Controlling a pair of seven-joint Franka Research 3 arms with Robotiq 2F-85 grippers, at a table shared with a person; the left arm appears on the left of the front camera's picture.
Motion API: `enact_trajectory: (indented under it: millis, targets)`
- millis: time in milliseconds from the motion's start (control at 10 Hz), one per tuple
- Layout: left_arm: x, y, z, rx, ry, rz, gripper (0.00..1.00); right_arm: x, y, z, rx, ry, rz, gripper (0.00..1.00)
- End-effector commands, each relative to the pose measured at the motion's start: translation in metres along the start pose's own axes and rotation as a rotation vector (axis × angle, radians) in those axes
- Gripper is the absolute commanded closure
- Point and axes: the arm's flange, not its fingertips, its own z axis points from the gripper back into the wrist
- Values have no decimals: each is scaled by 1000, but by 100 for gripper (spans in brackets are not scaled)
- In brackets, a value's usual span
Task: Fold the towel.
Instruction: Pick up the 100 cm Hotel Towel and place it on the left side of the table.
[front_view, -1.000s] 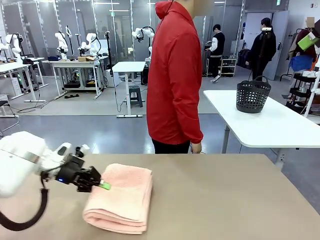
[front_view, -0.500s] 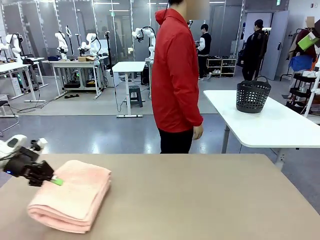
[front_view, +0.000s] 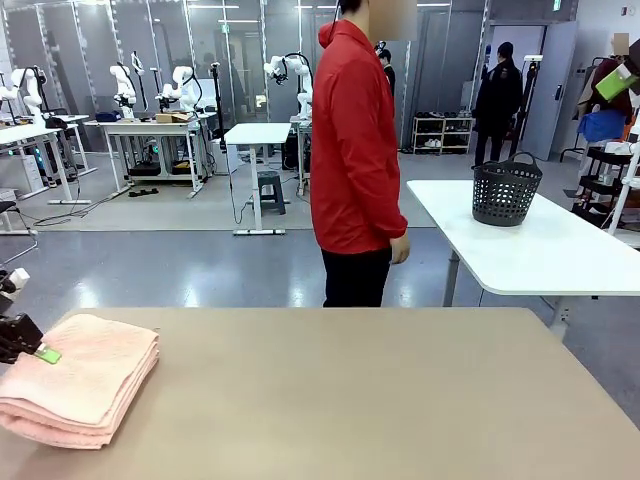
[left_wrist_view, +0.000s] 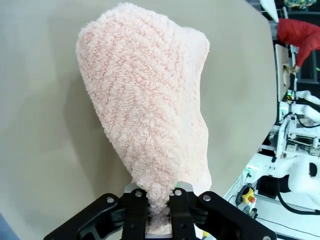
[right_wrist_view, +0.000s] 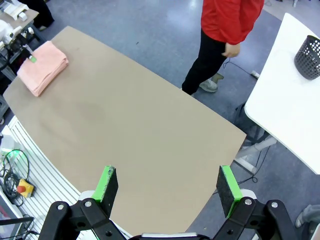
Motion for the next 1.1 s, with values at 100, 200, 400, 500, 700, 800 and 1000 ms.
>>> enact_trajectory:
  millis: [100,200,400,500,700,800,1000]
  targets:
    - [8,-7,4,25,42,-10,37,-1,1,1,8,0,4,0]
    - [7,-12,4,48,45,-16,29,-1,1,1,8,0,4,0]
    - [1,-22,10,150,23,6,0,-1,1,1,8,0,4,0]
    - [-3,-30,16,204,10,6,0,-1,1,1,8,0,4,0]
    - [-13,-49,32,342,-12,-6,0,-1,1,1,8,0,4,0]
    - [-16,-62,38,365,-28,-27,0,-1,1,1,8,0,4,0]
    - [-19,-77,36,406,-36,-23,0,-1,1,1,8,0,4,0]
